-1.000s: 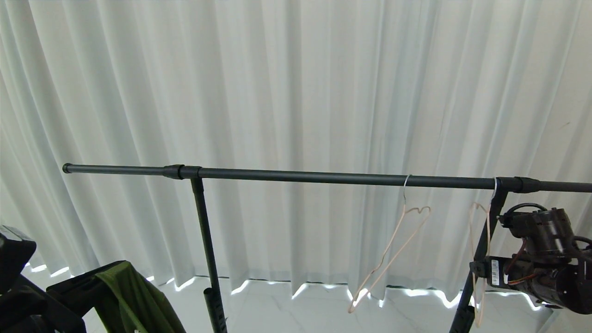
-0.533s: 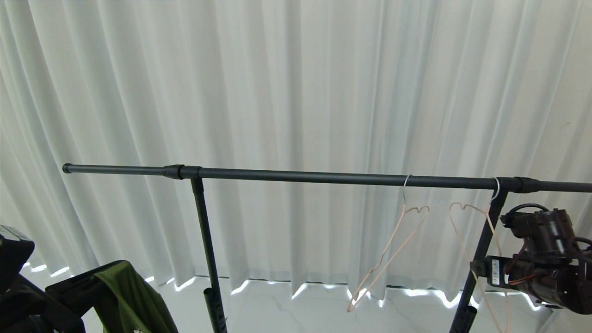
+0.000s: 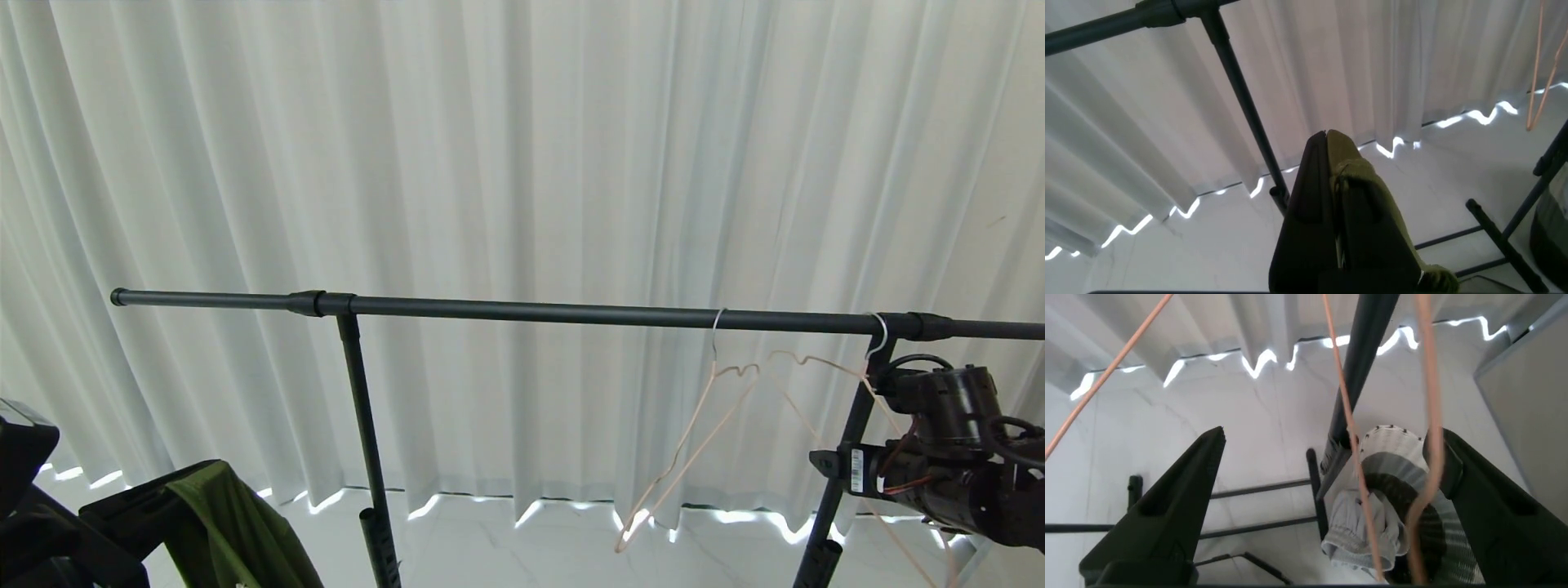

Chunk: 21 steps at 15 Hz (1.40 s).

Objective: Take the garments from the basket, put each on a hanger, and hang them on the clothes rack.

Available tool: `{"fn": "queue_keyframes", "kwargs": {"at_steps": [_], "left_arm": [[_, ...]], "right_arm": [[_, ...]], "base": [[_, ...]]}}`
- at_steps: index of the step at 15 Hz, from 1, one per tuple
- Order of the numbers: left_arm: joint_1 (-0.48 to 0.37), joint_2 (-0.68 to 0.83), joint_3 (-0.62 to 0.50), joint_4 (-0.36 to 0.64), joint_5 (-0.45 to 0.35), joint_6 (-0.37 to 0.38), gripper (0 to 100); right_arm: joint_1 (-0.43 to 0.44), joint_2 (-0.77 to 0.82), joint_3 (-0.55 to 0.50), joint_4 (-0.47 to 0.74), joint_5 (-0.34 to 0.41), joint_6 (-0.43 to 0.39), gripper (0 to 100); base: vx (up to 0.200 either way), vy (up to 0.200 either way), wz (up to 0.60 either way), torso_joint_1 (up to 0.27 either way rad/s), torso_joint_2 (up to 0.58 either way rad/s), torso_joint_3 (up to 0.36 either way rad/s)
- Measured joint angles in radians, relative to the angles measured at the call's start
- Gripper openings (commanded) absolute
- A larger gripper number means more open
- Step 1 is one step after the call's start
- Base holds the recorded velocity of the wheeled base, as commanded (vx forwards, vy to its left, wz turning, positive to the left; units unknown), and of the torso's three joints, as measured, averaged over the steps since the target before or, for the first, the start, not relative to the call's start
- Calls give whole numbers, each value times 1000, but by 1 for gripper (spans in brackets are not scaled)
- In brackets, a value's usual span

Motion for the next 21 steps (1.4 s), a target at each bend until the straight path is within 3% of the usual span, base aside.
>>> {"fn": "queue_keyframes", "kwargs": {"at_steps": [15, 16, 21], "left_arm": [[1, -1, -1, -1, 0, 0, 0], [1, -1, -1, -1, 0, 0, 0], [1, -1, -1, -1, 0, 0, 0]], "right_arm": [[-18, 27, -13, -2, -9, -18, 100], [-29, 28, -16, -2, -8, -26, 0], [-70, 46, -38, -2, -5, -35, 0]], "base": [[0, 0, 0, 0, 0, 0], [0, 0, 0, 0, 0, 0], [0, 0, 0, 0, 0, 0]]}}
